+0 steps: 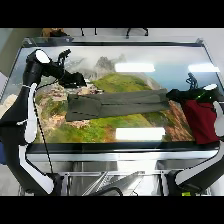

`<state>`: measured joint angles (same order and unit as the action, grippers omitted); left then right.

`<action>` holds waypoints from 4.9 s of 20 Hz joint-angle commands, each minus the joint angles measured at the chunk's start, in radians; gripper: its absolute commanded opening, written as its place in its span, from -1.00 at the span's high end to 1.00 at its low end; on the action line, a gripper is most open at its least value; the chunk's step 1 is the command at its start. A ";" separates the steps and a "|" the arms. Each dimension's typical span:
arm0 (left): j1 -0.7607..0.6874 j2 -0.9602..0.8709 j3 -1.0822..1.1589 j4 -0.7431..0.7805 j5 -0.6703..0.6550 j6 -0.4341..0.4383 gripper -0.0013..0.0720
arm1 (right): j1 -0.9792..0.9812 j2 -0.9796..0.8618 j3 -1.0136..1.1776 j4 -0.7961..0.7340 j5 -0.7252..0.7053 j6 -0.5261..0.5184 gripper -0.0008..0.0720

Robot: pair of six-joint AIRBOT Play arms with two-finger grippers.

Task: Fold the shirts.

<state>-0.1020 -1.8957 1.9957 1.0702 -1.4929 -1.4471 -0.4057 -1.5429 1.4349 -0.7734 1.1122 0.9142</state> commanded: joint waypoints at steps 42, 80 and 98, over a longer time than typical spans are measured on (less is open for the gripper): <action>0.282 0.850 -0.153 -0.619 0.153 0.191 0.92 | 0.898 -0.201 0.540 0.227 -0.085 0.259 -0.12; 0.346 0.983 -0.427 -0.625 0.137 0.253 0.92 | 0.496 -0.156 0.266 0.215 0.127 0.175 0.91; 0.346 0.983 -0.427 -0.621 0.104 0.253 0.92 | -0.247 0.229 0.412 0.489 0.014 0.483 0.93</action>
<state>0.2424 -0.9134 1.5692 0.4503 -1.3853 -1.1942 -0.5087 -1.3582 1.8442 -0.2214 1.1233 1.2461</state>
